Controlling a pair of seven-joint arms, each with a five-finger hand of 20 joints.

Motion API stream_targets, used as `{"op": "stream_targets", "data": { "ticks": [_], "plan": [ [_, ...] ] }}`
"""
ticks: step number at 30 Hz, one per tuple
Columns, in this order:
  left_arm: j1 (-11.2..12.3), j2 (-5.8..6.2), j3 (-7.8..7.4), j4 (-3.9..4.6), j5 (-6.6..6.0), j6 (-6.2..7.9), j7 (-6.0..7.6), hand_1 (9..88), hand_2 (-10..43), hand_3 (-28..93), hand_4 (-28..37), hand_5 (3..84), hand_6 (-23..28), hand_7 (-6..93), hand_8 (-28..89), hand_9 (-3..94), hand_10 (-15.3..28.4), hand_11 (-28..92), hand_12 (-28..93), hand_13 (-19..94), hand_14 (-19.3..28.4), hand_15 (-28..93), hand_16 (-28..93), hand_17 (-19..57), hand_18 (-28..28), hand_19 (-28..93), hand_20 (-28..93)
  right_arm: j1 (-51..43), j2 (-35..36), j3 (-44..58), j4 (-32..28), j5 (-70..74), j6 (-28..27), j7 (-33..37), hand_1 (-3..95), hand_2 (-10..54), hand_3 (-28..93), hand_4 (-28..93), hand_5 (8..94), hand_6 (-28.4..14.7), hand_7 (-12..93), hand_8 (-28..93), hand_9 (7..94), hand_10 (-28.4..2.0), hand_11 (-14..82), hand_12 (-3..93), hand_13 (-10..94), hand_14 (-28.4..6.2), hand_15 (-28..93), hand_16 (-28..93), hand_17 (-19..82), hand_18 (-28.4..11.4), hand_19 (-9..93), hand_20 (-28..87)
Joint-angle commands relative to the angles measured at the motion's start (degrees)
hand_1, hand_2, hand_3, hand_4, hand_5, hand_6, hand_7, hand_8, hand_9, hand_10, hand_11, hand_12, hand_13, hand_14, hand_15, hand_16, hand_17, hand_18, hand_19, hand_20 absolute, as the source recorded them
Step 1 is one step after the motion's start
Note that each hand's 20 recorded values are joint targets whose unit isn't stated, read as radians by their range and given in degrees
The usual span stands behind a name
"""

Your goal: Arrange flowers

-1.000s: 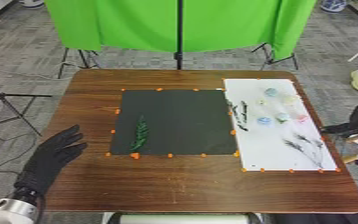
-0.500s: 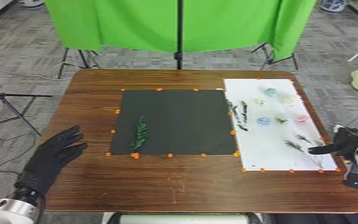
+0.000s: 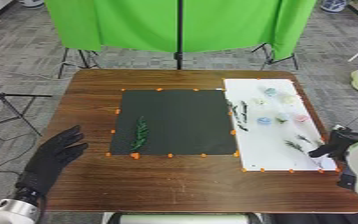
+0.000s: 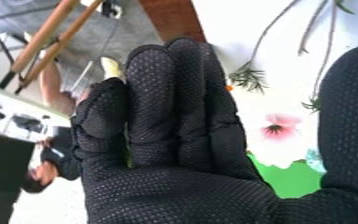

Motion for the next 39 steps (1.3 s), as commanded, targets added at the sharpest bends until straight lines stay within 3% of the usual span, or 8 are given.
{"op": "stream_targets", "data": {
  "ticks": [1, 2, 4, 7, 13, 24, 30, 39],
  "plan": [
    [1.1, -0.67, 0.35, 0.32, -0.21, 0.17, -0.02, 24.1, -2.4, 69, -28.3, 31.7, 4.9, 17.5, -11, 27.4, 11.3, 22, 14, 23, 13.6, 46, -4, -11.3, 20.9, 51, 4, -0.6, -0.1, -3.8, 1.3, -3.2, 1.2, -2.3, 33.2, -9.5, 66, -28, 63.9, -0.8, 43, -22, 70.7, -11.3, 51.8, 27.6, 64, -9.7, 71, 25, 34, -18.6, 91, 37],
    [1.2, -0.70, 0.33, 0.31, -0.16, 0.17, -0.08, 23.8, -2.4, 69, -28.3, 31.7, 5.0, 17.5, -11, 27.4, 11.3, 22, 14, 23, 13.6, 46, -4, -11.3, 20.9, 52, 4, -0.7, -0.4, -3.4, 1.2, -2.8, 0.4, -2.8, 34.6, -9.5, 69, -28, 67.6, 0.2, 43, -22, 74.1, -10.4, 51.1, 27.7, 66, -9.3, 71, 26, 35, -18.6, 92, 37],
    [1.3, -0.77, 0.29, 0.30, -0.45, 0.12, -0.01, 23.5, -2.2, 69, -28.3, 31.7, 5.0, 17.4, -11, 27.3, 11.3, 22, 14, 23, 13.6, 46, -4, -11.3, 20.9, 52, 4, -0.6, -0.6, -3.1, 1.3, -1.7, -0.6, -4.3, 40.9, -8.9, 68, -28, 73.3, 0.4, 45, -7, 80.6, -9.1, 49.3, 28.3, 71, -8.9, 71, 28, 38, -18.8, 93, 39],
    [1.2, -0.88, 0.35, 0.31, -0.37, 0.26, -0.03, 23.3, -2.1, 69, -28.3, 31.7, 5.0, 17.4, -10, 27.4, 11.4, 22, 14, 23, 13.6, 46, -4, -11.3, 20.9, 51, 4, -1.3, -0.7, -2.2, 1.3, -0.3, 0.7, -5.4, 45.5, -6.8, 69, -28, 78.6, 0.7, 47, -4, 86.2, -8.5, 48.7, 29.3, 75, -8.7, 72, 30, 41, -19.1, 93, 44],
    [1.3, -1.13, 0.48, 0.35, -0.44, 0.44, -0.18, 23.2, -1.9, 69, -28.3, 31.7, 5.0, 17.2, -10, 27.4, 11.3, 22, 14, 23, 13.6, 46, -4, -11.3, 20.9, 52, 4, -4.0, -0.3, -1.0, 1.5, -2.1, 8.5, -9.5, 41.0, -7.2, 81, -28, 81.4, 0.2, 47, 2, 88.4, -9.4, 52.2, 30.9, 76, -9.1, 76, 32, 43, -19.7, 93, 53],
    [1.4, -1.24, 0.45, 0.20, -0.36, 0.59, -0.11, 23.2, -1.8, 70, -28.3, 31.7, 5.0, 17.3, -10, 27.3, 11.3, 22, 14, 23, 13.6, 46, -4, -11.3, 20.9, 52, 4, -0.8, -1.8, 3.5, -4.9, -1.6, 13.6, -7.1, 38.2, -8.9, 88, -28, 87.1, 0.1, 44, 8, 93.2, -7.6, 55.1, 31.4, 83, -8.0, 78, 33, 51, -21.2, 93, 63],
    [1.6, -1.44, 0.32, 0.16, -0.37, 0.83, -0.29, 23.2, -1.8, 70, -28.3, 31.7, 5.0, 17.2, -10, 27.3, 11.3, 22, 14, 23, 13.7, 46, -4, -11.3, 20.9, 51, 4, 12.4, -3.5, -4.5, -7.9, 2.2, 15.4, -6.8, 37.7, -9.0, 89, -28, 88.9, 0.6, 42, 10, 93.7, -7.0, 57.6, 27.6, 87, -6.9, 77, 32, 55, -20.7, 93, 64],
    [0.2, -1.64, 1.14, 0.62, 0.06, -0.16, -1.86, 23.3, -1.8, 70, -28.3, 31.7, 5.0, 17.2, -10, 27.4, 11.4, 22, 14, 23, 13.7, 46, -4, -11.3, 20.8, 51, 4, 45.2, -14.6, -39.3, -1.3, -3.5, 8.7, -9.7, 36.7, -8.7, 90, -27, 91.8, 1.2, 39, 11, 93.7, -6.4, 61.8, 21.7, 91, -5.7, 74, 32, 59, -20.5, 93, 65]
  ]
}}
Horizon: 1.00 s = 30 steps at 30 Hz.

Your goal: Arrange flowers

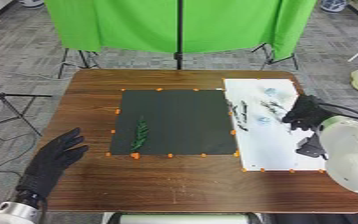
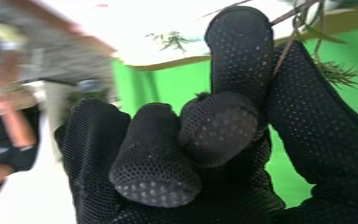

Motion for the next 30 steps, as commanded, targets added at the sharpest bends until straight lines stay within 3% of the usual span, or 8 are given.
{"op": "stream_targets", "data": {
  "ticks": [1, 11, 14, 22, 30],
  "plan": [
    [-0.5, -0.56, 1.11, 0.70, 0.16, -0.36, -1.59, 23.4, -1.8, 70, -28.3, 31.7, 5.0, 17.2, -10, 27.3, 11.3, 22, 14, 23, 13.7, 46, -4, -11.3, 20.8, 51, 4, 30.4, -12.1, -28.6, 5.2, -6.1, -7.0, -3.5, 36.2, -8.2, 90, -26, 91.9, 1.2, 39, 11, 93.7, -6.5, 62.3, 21.7, 91, -5.8, 74, 32, 59, -20.5, 93, 65],
    [-0.8, -0.75, 1.64, 0.88, 0.15, -0.11, -2.23, 23.5, -1.9, 70, -28.3, 31.6, 4.9, 17.4, -11, 27.3, 11.3, 22, 14, 23, 13.7, 46, -4, -11.3, 20.8, 51, 4, 40.5, -29.1, -44.0, 16.7, -4.7, -18.9, -1.2, 35.1, -6.1, 90, -25, 92.7, 1.7, 43, -5, 93.7, -6.1, 64.1, 21.1, 93, -5.3, 74, 32, 61, -20.9, 93, 67],
    [-0.8, -0.69, 1.66, 0.89, 0.11, -0.14, -2.27, 23.6, -1.8, 70, -28.3, 31.6, 4.9, 17.4, -11, 27.3, 11.2, 22, 14, 23, 13.7, 46, -4, -11.3, 20.8, 51, 4, 40.6, -32.1, -46.3, 19.9, -4.5, -20.4, 0.2, 36.2, -6.8, 90, -26, 92.4, 1.4, 41, 0, 93.7, -5.7, 63.3, 21.2, 93, -5.0, 74, 33, 61, -20.9, 93, 67],
    [-1.6, -0.36, 2.35, 1.37, 0.05, -0.70, -2.76, 23.6, -1.8, 70, -28.3, 31.6, 4.9, 17.5, -11, 27.3, 11.3, 22, 14, 23, 13.6, 46, -4, -11.3, 20.9, 51, 4, 40.9, -35.4, -51.7, 24.9, -5.5, -18.6, 5.6, 36.2, -5.9, 89, -26, 93.1, 1.5, 40, -1, 93.7, -5.4, 63.2, 20.4, 94, -3.8, 74, 31, 63, -20.8, 93, 66],
    [-1.8, -0.37, 2.40, 1.46, 0.05, -1.12, -3.06, 23.7, -1.9, 70, -28.3, 31.6, 5.0, 17.3, -11, 27.3, 11.4, 22, 14, 23, 13.6, 46, -4, -11.3, 20.9, 52, 4, 39.6, -35.7, -51.5, 26.6, -10.0, -12.1, 7.8, 35.4, -4.6, 89, -25, 93.7, 2.0, 41, -8, 93.7, -4.8, 64.2, 19.6, 94, -3.3, 75, 30, 65, -20.9, 93, 66]
  ]
}}
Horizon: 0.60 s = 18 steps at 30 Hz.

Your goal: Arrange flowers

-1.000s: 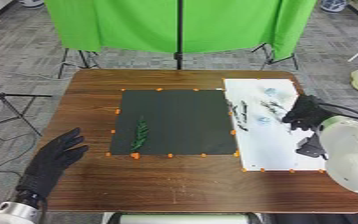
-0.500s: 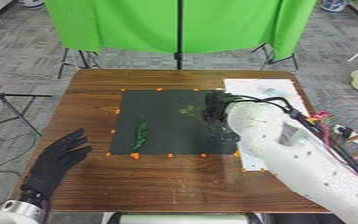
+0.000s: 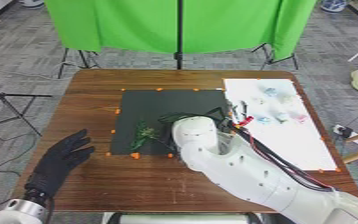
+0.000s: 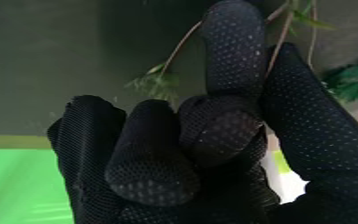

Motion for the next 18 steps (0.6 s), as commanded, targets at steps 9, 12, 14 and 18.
{"op": "stream_targets", "data": {
  "ticks": [9, 12, 14, 18],
  "plan": [
    [-0.2, 0.24, 0.63, 0.85, -0.19, -1.04, -1.09, 23.7, -1.8, 70, -28.3, 31.7, 5.0, 17.3, -11, 27.3, 11.3, 22, 14, 23, 13.6, 46, -4, -11.3, 20.9, 51, 4, -3.3, -0.6, 2.4, 0.5, -4.2, 3.6, 4.7, 34.2, -1.5, 89, -25, 93.7, 2.2, 42, -8, 93.7, -4.6, 65.9, 18.5, 94, -2.8, 78, 26, 67, -20.8, 93, 67],
    [0.0, 0.37, 0.69, 0.80, -0.29, -0.89, -0.91, 23.6, -1.8, 70, -28.3, 31.7, 5.0, 17.3, -10, 27.3, 11.4, 22, 14, 23, 13.6, 46, -4, -11.3, 20.9, 52, 4, -4.0, -1.2, 3.4, 0.3, -0.8, 1.9, 5.6, 33.2, 0.0, 89, -24, 93.7, 2.2, 43, -8, 93.7, -4.6, 66.2, 18.2, 94, -2.8, 78, 25, 67, -20.7, 93, 67],
    [-0.1, 0.25, 0.76, 0.86, -0.15, -1.09, -1.09, 23.6, -1.8, 70, -28.3, 31.7, 5.0, 17.3, -10, 27.3, 11.4, 22, 14, 23, 13.6, 46, -4, -11.3, 20.9, 52, 4, -4.5, -1.8, 4.2, 0.7, 1.3, 1.3, 6.3, 32.3, 1.1, 89, -24, 93.7, 2.1, 43, -8, 93.7, -4.7, 66.3, 18.1, 94, -2.9, 78, 25, 67, -20.7, 93, 66],
    [-0.4, 0.29, 0.97, 1.00, -0.19, -1.26, -1.41, 23.6, -1.8, 70, -28.3, 31.6, 5.0, 17.3, -10, 27.3, 11.4, 22, 14, 23, 13.6, 46, -4, -11.3, 20.9, 52, 4, -5.2, -2.6, 6.0, 0.9, 6.1, 1.7, 7.0, 23.0, 12.0, 85, -24, 93.7, 1.9, 43, -10, 93.7, -5.3, 65.6, 17.9, 94, -3.6, 78, 25, 67, -20.9, 93, 67]
  ]
}}
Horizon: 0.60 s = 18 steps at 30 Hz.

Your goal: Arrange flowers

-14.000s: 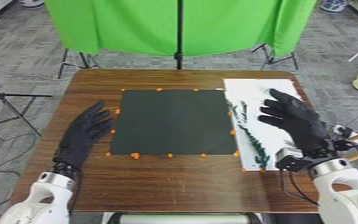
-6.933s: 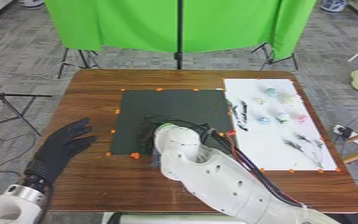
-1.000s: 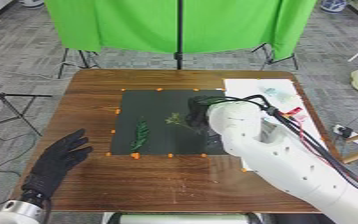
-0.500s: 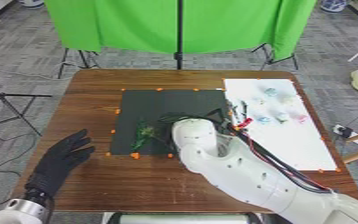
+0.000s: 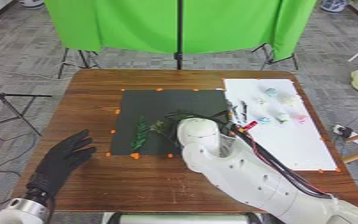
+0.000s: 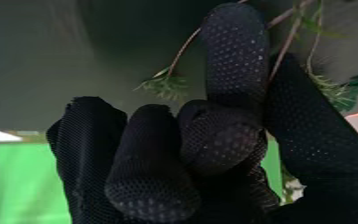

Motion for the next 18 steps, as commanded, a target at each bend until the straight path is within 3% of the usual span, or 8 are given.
{"op": "stream_targets", "data": {
  "ticks": [1, 8, 18],
  "plan": [
    [0.0, 0.05, 0.63, 0.67, -0.13, -0.78, -1.02, 23.6, -1.9, 70, -28.3, 31.6, 5.0, 17.3, -10, 27.3, 11.3, 22, 14, 23, 13.5, 46, -4, -11.3, 20.9, 52, 4, -1.9, -2.1, 2.5, 0.9, 8.4, -0.7, 2.3, 21.5, 13.6, 84, -24, 93.7, 1.7, 43, -10, 93.7, -5.5, 65.4, 17.9, 94, -3.9, 77, 25, 67, -21.0, 93, 67],
    [-0.3, -0.08, 0.84, 0.76, -0.08, -0.86, -1.22, 23.7, -1.8, 70, -28.3, 31.6, 5.0, 17.3, -10, 27.3, 11.4, 22, 14, 23, 13.5, 46, -4, -11.3, 20.9, 52, 4, -1.2, -2.2, 2.8, 1.6, 7.0, 1.9, 1.7, 16.0, 21.1, 80, -27, 93.7, 1.2, 42, -10, 93.7, -6.0, 64.8, 17.9, 94, -4.3, 77, 25, 67, -21.2, 93, 67],
    [-0.2, -0.35, 0.69, 0.78, 0.01, -0.72, -1.11, 23.7, -1.8, 70, -28.3, 31.6, 5.0, 17.2, -10, 27.3, 11.4, 22, 14, 23, 13.6, 46, -4, -11.3, 20.9, 52, 4, -0.3, -0.9, 3.9, 1.0, 6.0, 2.3, 0.9, 14.6, 20.3, 80, -27, 93.7, 1.1, 42, -10, 93.7, -6.2, 64.6, 17.9, 94, -4.4, 77, 25, 67, -21.4, 93, 67]
  ]
}}
